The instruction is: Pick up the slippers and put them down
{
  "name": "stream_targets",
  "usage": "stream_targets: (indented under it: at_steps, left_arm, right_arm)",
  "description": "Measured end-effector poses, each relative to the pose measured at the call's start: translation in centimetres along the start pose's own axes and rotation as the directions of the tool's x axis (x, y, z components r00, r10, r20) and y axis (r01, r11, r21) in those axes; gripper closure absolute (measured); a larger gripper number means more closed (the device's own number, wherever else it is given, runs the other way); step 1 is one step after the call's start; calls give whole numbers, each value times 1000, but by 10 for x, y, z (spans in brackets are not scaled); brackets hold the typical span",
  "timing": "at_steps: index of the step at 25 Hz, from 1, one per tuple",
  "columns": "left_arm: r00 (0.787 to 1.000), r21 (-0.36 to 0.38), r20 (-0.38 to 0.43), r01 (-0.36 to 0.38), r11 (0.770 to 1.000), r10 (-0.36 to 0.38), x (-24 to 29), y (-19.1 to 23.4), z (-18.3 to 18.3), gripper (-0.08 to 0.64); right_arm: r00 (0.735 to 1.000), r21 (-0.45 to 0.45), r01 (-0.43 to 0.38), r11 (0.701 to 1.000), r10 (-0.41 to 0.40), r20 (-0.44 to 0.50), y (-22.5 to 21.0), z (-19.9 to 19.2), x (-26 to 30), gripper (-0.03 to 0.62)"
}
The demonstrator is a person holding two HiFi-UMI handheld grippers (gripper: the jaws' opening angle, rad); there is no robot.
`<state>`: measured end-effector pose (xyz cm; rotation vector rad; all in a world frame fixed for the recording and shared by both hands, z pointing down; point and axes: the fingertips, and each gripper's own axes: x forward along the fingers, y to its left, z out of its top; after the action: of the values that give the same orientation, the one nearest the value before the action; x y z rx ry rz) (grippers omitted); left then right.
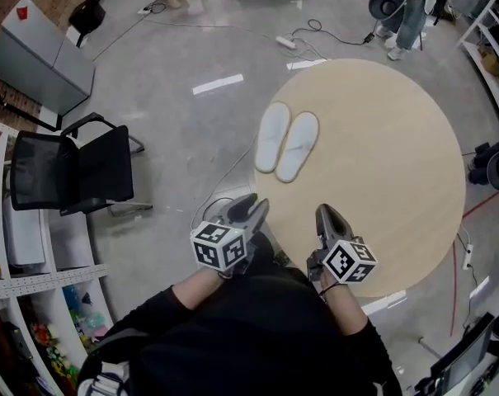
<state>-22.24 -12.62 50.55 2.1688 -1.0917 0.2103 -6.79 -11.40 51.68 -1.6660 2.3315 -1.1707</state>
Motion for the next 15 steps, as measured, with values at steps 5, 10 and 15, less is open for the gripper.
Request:
stream_targets:
  at_steps: [5, 10, 15]
  left_arm:
    - [999, 5, 3, -47, 999, 47, 41, 47, 32, 433]
    - [996, 39, -71, -46, 998, 48, 106, 80, 48, 431]
    - [989, -27, -143, -38, 999, 34, 157, 118, 49, 428]
  right_arm:
    - [997, -33, 74, 997, -73, 12, -18, 17, 45, 574]
    - [991, -34, 132, 991, -131, 8, -41, 33, 86, 571]
    - [984, -22, 168, 985, -169, -50, -58, 31, 135, 500]
